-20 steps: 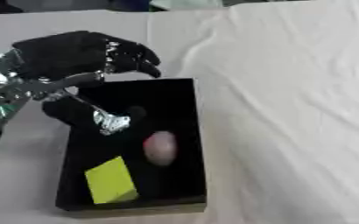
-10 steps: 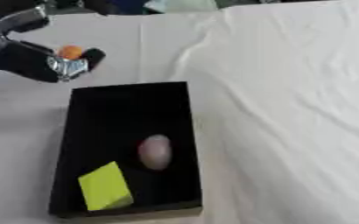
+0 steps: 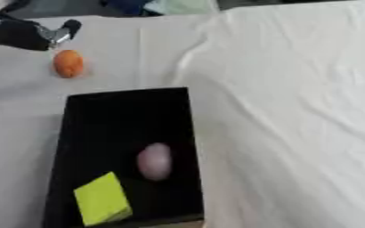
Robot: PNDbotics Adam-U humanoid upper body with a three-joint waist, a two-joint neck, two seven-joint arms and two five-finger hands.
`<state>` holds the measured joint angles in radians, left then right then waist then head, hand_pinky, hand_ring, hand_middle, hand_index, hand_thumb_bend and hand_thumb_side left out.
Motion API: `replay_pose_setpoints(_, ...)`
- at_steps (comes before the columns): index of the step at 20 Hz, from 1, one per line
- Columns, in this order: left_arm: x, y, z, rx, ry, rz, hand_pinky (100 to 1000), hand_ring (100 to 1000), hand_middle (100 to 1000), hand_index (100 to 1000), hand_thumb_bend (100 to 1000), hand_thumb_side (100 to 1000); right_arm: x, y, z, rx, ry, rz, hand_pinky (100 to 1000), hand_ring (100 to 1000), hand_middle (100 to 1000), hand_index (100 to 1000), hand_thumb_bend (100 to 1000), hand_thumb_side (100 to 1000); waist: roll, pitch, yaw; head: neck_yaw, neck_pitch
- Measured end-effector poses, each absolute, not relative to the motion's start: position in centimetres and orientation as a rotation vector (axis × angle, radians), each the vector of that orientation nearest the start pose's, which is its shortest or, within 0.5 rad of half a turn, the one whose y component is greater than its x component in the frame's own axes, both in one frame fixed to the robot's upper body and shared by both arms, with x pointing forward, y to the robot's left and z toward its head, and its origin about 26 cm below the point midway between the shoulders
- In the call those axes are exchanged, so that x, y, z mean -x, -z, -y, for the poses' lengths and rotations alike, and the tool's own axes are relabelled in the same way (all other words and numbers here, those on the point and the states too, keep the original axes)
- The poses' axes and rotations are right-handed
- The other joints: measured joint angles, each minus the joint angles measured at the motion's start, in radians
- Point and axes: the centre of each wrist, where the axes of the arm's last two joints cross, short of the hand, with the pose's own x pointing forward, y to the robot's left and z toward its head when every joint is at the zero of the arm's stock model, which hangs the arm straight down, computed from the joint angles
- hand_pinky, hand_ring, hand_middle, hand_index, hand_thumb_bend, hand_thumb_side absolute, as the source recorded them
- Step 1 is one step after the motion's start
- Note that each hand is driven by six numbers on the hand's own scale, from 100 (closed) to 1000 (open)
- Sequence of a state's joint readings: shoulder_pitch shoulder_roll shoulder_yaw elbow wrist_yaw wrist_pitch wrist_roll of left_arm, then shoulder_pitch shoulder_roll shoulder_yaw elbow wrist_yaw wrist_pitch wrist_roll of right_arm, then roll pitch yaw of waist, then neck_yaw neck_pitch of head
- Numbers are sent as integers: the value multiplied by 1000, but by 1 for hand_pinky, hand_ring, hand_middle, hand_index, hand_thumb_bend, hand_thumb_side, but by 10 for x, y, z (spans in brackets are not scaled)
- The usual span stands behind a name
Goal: Pick up objects on the table and place them in the box.
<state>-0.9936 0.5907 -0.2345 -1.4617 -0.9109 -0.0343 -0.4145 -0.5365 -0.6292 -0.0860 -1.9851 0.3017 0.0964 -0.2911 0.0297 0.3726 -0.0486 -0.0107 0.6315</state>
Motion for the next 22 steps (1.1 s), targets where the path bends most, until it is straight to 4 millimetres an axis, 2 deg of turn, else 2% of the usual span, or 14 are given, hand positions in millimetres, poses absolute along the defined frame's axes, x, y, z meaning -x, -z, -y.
replay_pose_setpoints(7,-438,-308,-248,-1281,1502,1587,781,855,859,883,403,748,-302,-312,296,-1338,434,-3295,878,654,604,812,100,1000,-2,13,-9,8,-9)
replay_pose_setpoints(14,-463,-281,-265,-1214,1492,1464,777,852,861,886,400,783,-302,-312,296,-1330,432,-3299,879,655,604,811,100,1000,-4,23,-13,9,-17)
replay_pose_setpoints(17,-469,-273,-272,-1211,1484,1416,776,852,861,883,382,738,-302,-311,295,-1323,430,-3304,879,654,603,811,100,1000,-4,24,-13,9,-17)
replay_pose_setpoints(18,-471,-270,-274,-1216,1484,1398,778,854,863,885,355,686,-302,-311,295,-1322,430,-3304,879,654,603,811,100,1000,-4,26,-14,9,-18)
replay_pose_setpoints(19,-472,-268,-276,-1223,1482,1382,778,854,863,885,355,686,-302,-311,295,-1321,430,-3305,879,654,603,811,100,1000,-4,27,-14,9,-18)
replay_pose_setpoints(20,-473,-266,-277,-1232,1480,1369,779,855,865,886,320,626,-302,-311,295,-1320,430,-3305,879,654,603,811,100,1000,-4,28,-15,9,-18)
replay_pose_setpoints(22,-474,-265,-279,-1258,1476,1349,782,857,866,888,295,577,-302,-311,295,-1320,429,-3306,879,654,603,811,100,1000,-4,28,-19,10,-18)
